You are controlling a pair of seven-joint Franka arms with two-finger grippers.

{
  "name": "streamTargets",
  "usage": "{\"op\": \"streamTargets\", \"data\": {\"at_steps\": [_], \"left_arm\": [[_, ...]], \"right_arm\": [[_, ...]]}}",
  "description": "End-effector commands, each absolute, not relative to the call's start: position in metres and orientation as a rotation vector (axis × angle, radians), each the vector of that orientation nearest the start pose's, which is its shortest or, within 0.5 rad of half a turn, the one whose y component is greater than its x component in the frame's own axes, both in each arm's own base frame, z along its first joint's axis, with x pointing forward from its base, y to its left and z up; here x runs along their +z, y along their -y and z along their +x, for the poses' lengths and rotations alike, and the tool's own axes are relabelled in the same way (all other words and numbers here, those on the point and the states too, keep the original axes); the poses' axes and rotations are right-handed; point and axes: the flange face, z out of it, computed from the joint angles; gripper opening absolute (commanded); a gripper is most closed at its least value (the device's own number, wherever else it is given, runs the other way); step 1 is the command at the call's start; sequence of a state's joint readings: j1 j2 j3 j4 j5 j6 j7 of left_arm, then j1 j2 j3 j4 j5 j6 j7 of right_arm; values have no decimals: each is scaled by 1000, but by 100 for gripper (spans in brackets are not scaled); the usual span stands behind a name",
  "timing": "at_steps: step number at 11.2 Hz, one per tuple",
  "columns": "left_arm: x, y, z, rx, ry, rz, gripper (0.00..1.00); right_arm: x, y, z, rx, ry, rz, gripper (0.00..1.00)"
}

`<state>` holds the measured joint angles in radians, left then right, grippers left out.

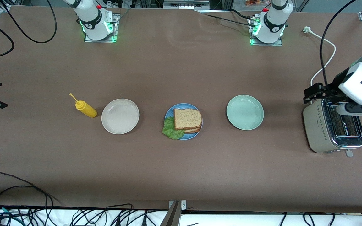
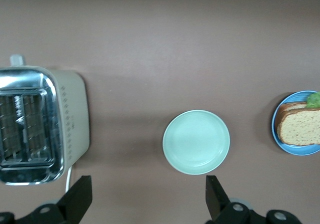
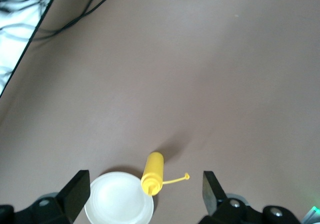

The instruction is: Make sandwich in blue plate with both arms

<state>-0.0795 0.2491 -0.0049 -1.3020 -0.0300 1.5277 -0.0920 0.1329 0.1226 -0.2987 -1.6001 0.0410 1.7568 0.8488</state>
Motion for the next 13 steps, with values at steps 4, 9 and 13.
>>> {"op": "streamTargets", "data": {"at_steps": [4,9,13], "left_arm": [[619,22,589,77,-151,-3151,100],[615,9,557,113,-165,-3150,100],[615,7,539,54,-235,-3119,100]], "right_arm": [[603,0,571,-22,-905,-2978,100],[649,-2,524,41,-496,-3081,100],[671,1,492,110,-289,-3117,100]]}}
